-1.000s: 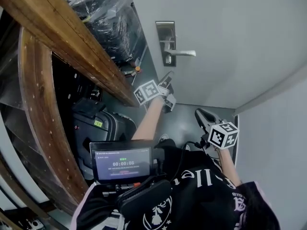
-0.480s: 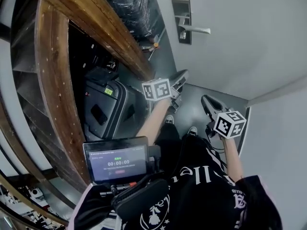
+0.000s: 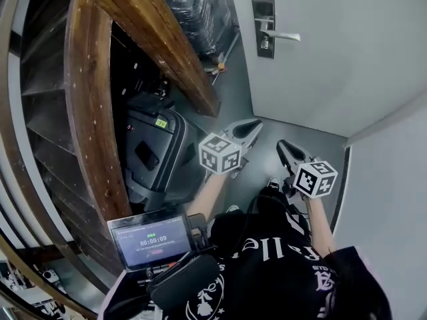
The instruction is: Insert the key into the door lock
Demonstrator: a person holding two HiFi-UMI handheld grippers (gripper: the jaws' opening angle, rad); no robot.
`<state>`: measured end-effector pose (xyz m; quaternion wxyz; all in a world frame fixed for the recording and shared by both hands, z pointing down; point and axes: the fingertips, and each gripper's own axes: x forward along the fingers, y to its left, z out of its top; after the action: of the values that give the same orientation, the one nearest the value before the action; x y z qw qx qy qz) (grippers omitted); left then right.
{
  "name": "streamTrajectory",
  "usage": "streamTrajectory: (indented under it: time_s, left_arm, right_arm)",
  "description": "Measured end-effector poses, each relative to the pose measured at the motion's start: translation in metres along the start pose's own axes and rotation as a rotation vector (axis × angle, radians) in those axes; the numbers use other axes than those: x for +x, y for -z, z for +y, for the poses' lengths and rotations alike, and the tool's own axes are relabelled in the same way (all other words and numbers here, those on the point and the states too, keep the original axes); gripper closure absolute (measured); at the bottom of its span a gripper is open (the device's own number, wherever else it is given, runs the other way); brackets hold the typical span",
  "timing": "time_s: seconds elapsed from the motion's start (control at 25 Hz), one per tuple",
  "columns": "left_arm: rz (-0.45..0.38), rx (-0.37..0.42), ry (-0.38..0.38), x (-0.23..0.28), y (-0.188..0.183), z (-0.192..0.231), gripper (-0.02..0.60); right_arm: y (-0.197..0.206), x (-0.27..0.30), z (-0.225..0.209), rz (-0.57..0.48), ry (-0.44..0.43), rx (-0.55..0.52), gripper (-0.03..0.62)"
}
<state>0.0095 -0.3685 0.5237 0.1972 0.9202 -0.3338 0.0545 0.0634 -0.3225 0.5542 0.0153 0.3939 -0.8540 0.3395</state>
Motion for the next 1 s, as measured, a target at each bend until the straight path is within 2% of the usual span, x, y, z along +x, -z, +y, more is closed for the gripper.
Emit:
streamTrajectory:
  time_s: [0.16, 0.32, 0.48, 0.64, 0.8, 0.92, 1.0]
  left_arm:
    - [0.027, 0.147, 0.014, -0.068, 0.026, -0.026, 0.560]
    - [-0.011, 0.202, 0.097, -0.136, 0.050, -0.060, 0.560]
    - [-0.039, 0.180, 0.212, -0.180, 0.074, -0.097, 0.574]
    - [-0.019, 0.165, 0.267, -0.208, 0.095, -0.134, 0.576]
    - [-0.007, 0.201, 0.277, -0.224, 0.106, -0.173, 0.577]
    - [-0.019, 0.251, 0.258, -0.234, 0.105, -0.205, 0.577]
    - [-0.038, 0.257, 0.239, -0.241, 0.105, -0.227, 0.576]
  right_arm:
    - [0.039, -0.001, 0.048, -0.024, 0.026, 0.011, 0.557]
    - [0.088, -0.014, 0.105, -0.065, 0.064, 0.024, 0.557]
    - [0.130, -0.036, 0.150, -0.099, 0.111, 0.029, 0.557]
    - [0.156, -0.070, 0.179, -0.118, 0.144, 0.021, 0.557]
    - [0.169, -0.109, 0.190, -0.150, 0.175, 0.019, 0.557]
    - [0.174, -0.138, 0.198, -0.167, 0.171, 0.017, 0.557]
    - [0.180, -0.158, 0.204, -0.166, 0.162, 0.004, 0.557]
